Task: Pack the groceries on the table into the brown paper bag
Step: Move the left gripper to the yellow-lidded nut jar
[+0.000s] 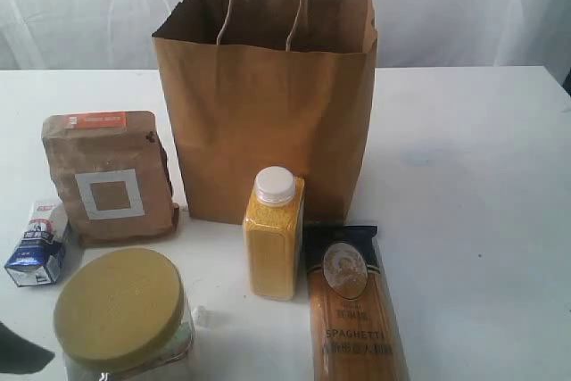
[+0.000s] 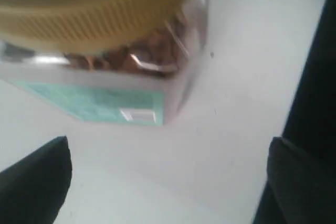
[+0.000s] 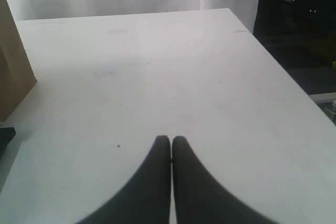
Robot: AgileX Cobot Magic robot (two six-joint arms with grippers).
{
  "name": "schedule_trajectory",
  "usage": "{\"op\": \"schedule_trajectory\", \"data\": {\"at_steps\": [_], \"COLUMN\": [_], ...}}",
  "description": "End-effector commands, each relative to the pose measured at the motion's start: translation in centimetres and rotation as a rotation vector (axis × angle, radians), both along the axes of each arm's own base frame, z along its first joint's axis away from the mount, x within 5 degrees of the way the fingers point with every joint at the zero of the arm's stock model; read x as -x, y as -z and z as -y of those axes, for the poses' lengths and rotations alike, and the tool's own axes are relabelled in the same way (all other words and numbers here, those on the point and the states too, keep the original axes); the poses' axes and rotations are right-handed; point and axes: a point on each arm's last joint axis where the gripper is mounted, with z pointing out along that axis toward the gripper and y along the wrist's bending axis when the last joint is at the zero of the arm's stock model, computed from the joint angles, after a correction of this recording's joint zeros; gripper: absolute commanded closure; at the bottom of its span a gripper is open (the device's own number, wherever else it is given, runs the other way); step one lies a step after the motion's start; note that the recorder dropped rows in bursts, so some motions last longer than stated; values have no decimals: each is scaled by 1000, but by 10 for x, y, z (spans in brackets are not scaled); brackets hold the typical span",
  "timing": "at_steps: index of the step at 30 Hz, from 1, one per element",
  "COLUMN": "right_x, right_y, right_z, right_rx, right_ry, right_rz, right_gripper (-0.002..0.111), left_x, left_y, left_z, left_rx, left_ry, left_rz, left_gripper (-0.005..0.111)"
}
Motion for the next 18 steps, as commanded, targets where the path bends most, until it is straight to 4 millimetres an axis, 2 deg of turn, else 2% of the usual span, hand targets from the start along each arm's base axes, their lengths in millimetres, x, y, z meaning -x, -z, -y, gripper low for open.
{"op": "schedule_trajectory", "data": {"at_steps": [1, 5, 8, 12, 18], "right_x": [0, 0, 0, 0, 0], "right_y": [1, 1, 1, 1, 1], "right_z": [0, 0, 0, 0, 0], "right_rx": [-6, -8, -8, -8, -8], "right_ry": [-2, -2, -2, -2, -2], "right_rz": [6, 6, 6, 6, 6], "right_gripper": [108, 108, 108, 108, 108], "left_x": [-7, -11, -11, -12, -13], "left_y": [-11, -8, 2, 7, 9], "left_z": [9, 5, 1, -2, 0], "left_rx": [194, 128, 91, 2, 30], "left_ry": [-110, -90, -131, -47, -42], "left_rz": [23, 113, 132, 256, 220], "left_gripper": [2, 2, 2, 2, 2]}}
